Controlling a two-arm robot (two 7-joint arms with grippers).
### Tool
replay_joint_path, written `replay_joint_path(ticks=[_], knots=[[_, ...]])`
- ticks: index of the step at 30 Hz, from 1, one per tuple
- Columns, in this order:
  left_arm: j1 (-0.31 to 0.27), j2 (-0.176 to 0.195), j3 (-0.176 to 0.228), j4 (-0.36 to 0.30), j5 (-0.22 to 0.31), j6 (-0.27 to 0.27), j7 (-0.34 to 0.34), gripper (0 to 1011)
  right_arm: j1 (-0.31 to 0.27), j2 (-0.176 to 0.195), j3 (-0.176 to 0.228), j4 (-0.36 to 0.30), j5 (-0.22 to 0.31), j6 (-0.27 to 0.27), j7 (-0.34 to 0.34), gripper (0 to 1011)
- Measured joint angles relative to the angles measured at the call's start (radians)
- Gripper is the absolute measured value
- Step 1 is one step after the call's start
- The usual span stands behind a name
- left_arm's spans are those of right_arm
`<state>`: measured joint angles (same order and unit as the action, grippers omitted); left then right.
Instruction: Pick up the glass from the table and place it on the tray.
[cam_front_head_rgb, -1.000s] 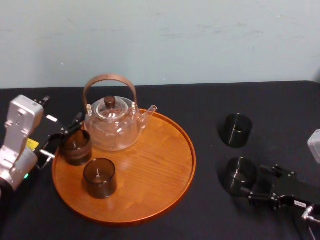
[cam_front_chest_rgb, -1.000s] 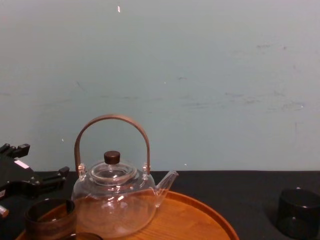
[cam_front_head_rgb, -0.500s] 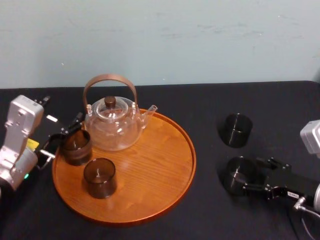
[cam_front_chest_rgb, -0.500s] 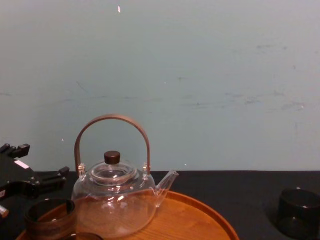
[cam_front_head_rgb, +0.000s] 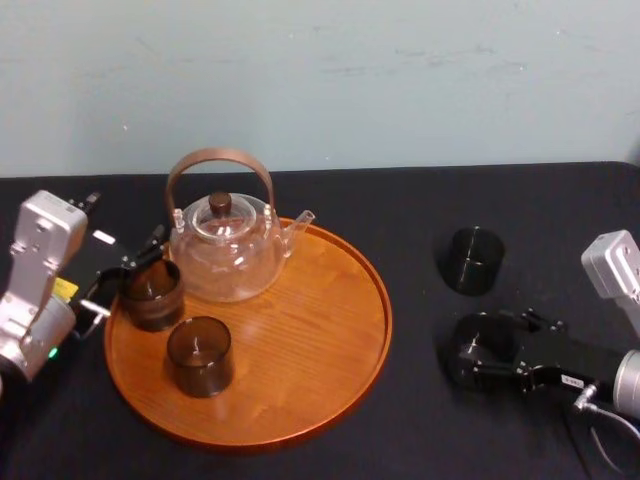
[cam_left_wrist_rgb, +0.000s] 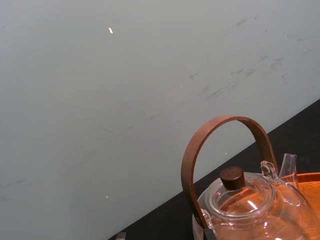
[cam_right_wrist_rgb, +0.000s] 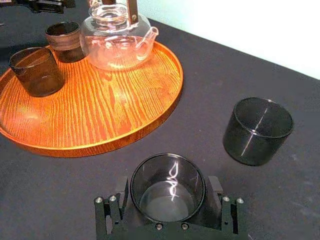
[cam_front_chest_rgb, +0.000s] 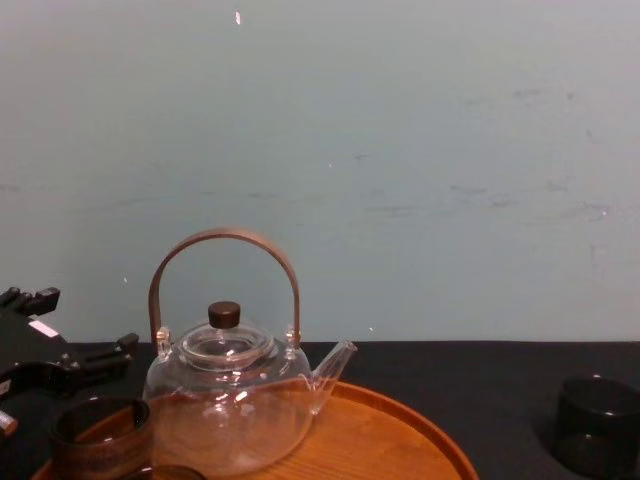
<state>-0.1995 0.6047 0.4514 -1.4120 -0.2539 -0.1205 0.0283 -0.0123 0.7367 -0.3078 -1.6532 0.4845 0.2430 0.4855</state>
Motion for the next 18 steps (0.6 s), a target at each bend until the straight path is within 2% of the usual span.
replay_joint_path(ticks=[18], knots=[[0.000,0.000,0.000,0.000,0.000,0.000,0.000,1002,0.014,-0.004,-0.012,0.004,-0.012,0.009,-0.013,1002]])
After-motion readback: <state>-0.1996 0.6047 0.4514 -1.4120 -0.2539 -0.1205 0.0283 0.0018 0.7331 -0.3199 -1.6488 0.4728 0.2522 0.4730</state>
